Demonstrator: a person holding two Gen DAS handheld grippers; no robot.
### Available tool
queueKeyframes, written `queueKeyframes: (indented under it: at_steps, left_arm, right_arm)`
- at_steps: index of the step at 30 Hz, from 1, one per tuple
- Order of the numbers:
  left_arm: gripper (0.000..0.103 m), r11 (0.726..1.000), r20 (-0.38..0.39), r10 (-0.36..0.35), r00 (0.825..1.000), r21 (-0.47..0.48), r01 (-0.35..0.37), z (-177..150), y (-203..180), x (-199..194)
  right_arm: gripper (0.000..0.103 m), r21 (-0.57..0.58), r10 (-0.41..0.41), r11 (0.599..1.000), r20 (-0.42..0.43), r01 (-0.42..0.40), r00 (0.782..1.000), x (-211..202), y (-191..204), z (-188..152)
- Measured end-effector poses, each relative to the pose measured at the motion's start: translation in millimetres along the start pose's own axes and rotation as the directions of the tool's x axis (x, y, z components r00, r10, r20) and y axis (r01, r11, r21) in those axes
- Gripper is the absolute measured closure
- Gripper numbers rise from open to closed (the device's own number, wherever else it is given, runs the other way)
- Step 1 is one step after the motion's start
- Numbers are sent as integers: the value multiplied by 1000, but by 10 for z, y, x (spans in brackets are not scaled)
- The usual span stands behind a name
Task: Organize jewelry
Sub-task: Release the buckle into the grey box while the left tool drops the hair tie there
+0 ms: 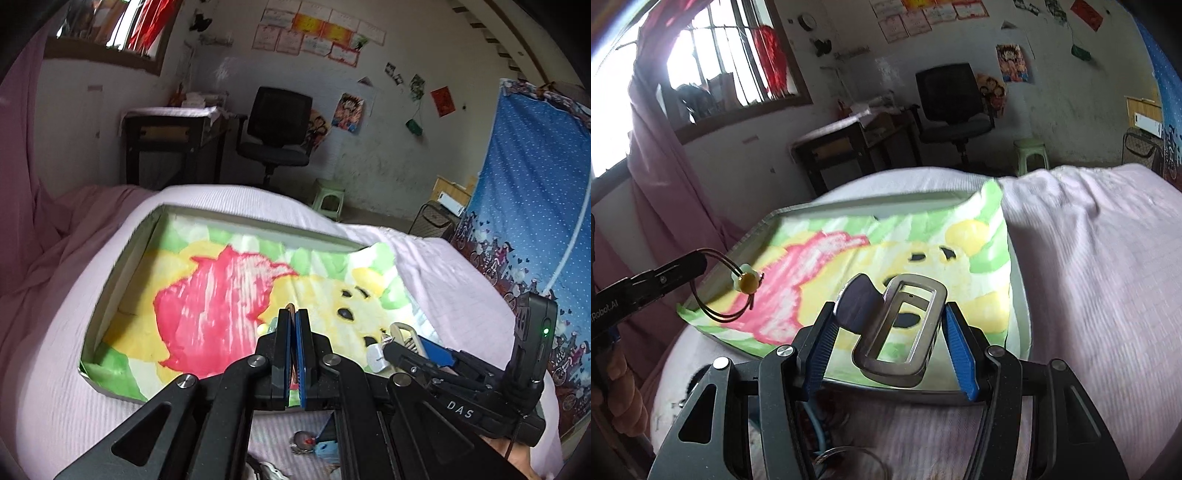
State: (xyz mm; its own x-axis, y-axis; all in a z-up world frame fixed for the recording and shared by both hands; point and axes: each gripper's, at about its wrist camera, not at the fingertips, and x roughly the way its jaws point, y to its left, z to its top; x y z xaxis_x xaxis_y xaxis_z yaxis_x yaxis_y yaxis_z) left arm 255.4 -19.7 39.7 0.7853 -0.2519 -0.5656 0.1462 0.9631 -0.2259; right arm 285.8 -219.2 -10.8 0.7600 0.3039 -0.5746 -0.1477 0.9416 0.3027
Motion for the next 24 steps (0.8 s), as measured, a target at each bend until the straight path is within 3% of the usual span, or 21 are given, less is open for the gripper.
queueKeyframes:
  at_steps: [8,13,16,21,24]
  left_arm:
    - [100,1000,-60,6,998,-21,-7,-128,67,116]
    - [99,1000,-53,13,999,-27,-15,-177,90,29]
    - [93,999,-47,19,999,-37,-21,-201,123,-38]
    - [56,998,10,28,1000,-54,-28,-290,169,-246]
    - [44,998,55,36,998,-54,-33,-346,180,-404]
  right_arm:
    - [51,-7,-22,1000,-37,21,999,97,2,-10]
    - [50,-9,-13,1000,-32,13,999,55,-14,-20]
    - [42,-4,-17,1000,-12,16,1000,-5,-15,-25]
    - [38,-20,-28,999,31,29,999,-194,6,-66]
    - [32,-40,-36,998,65,38,997,-345,38,-100]
